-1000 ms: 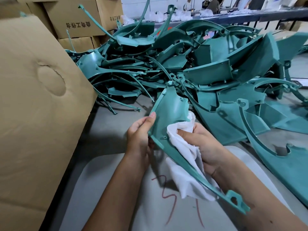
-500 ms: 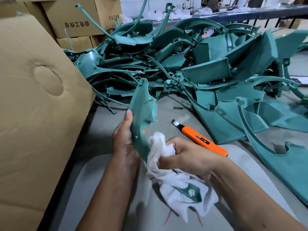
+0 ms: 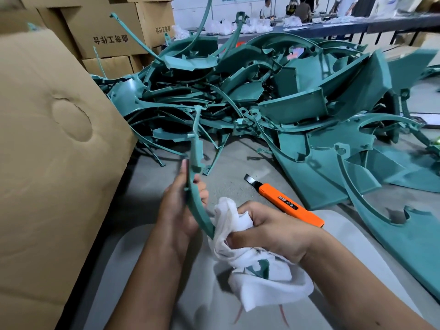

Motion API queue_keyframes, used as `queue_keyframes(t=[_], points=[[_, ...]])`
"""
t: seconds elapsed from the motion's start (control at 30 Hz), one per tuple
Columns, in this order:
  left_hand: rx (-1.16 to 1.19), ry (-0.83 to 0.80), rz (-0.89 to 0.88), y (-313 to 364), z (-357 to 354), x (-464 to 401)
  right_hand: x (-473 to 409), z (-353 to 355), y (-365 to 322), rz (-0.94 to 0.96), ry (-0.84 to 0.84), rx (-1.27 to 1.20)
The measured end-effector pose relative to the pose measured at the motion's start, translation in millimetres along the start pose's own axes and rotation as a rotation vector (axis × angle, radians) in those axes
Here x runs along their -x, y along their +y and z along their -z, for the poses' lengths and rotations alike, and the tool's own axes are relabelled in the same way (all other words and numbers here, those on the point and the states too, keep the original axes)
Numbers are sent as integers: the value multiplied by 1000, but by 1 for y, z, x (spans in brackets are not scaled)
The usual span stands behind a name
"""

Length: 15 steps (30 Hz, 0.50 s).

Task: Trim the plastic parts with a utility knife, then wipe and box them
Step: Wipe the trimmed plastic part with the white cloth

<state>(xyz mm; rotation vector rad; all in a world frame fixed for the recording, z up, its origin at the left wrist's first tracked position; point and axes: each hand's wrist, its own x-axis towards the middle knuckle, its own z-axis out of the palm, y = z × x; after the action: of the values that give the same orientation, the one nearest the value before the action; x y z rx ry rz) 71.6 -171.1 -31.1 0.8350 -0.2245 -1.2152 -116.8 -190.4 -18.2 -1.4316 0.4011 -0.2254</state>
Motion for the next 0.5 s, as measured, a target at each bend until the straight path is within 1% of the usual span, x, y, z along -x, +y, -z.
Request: queue_keyframes(t=[0.1, 0.13, 0.2, 0.3, 0.43, 0.5], points=[[-276, 99, -60, -16, -12, 3, -6, -3, 3, 20, 35, -1], [-325, 116, -96, -20, -17, 6, -8, -5, 4, 30, 66, -2], [-329, 92, -144, -27, -23, 11, -11, -5, 6, 46, 182, -38], [-323, 88, -185, -36, -28, 15, -16, 0, 9, 85, 365, -180], [-299, 81, -124, -42, -32, 16, -20, -1, 9, 125, 495, -268], [-275, 99, -123, -45, -32, 17, -21, 1, 8, 143, 509, -335]])
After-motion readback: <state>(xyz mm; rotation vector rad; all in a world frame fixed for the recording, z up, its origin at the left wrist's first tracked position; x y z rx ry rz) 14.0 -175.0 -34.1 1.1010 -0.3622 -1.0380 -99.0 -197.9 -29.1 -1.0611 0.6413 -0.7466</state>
